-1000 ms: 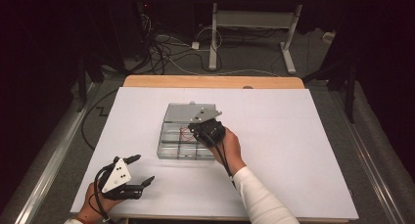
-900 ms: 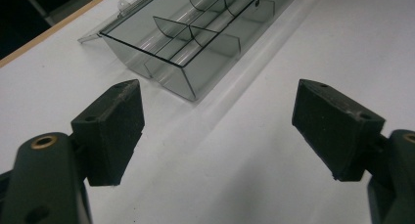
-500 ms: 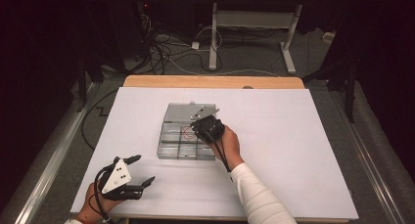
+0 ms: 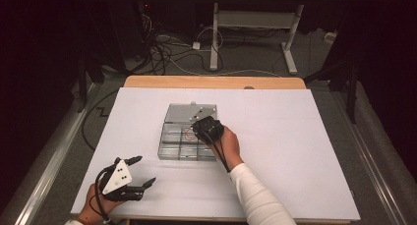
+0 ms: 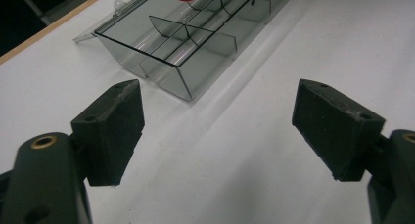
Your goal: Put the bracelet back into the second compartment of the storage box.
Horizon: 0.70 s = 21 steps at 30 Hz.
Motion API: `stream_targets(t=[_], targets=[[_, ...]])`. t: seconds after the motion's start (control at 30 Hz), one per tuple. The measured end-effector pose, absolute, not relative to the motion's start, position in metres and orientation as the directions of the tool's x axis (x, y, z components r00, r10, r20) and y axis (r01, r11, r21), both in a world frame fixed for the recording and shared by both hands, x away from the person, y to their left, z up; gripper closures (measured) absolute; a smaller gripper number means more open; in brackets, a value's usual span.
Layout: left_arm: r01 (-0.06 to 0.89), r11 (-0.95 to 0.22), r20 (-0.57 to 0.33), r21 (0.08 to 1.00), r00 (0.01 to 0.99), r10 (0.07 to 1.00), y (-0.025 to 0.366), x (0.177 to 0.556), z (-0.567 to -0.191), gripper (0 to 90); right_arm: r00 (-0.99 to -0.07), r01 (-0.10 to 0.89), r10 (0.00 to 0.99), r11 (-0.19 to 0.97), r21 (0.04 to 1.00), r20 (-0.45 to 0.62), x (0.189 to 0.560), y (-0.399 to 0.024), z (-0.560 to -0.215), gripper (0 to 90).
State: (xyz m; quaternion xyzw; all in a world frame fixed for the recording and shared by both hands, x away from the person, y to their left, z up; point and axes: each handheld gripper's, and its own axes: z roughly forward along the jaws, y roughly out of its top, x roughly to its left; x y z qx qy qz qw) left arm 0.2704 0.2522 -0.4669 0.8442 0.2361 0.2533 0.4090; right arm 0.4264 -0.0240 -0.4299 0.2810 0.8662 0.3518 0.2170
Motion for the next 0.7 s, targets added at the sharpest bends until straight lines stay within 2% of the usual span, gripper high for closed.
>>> stream_targets(t=[0.37,0.7], targets=[[0.196,-0.551,0.228,0.811,0.762,0.606,0.253,0.271,-0.468,19.0,-0.755,0.336,0.613,0.667,0.666,-0.233,0.438,-0.011,-0.438,87.8],[0.196,-0.554,0.228,0.809,0.764,0.604,0.252,0.271,-0.468,19.0,-0.759,0.34,0.606,0.681,0.649,-0.239,0.441,-0.003,-0.441,87.5]])
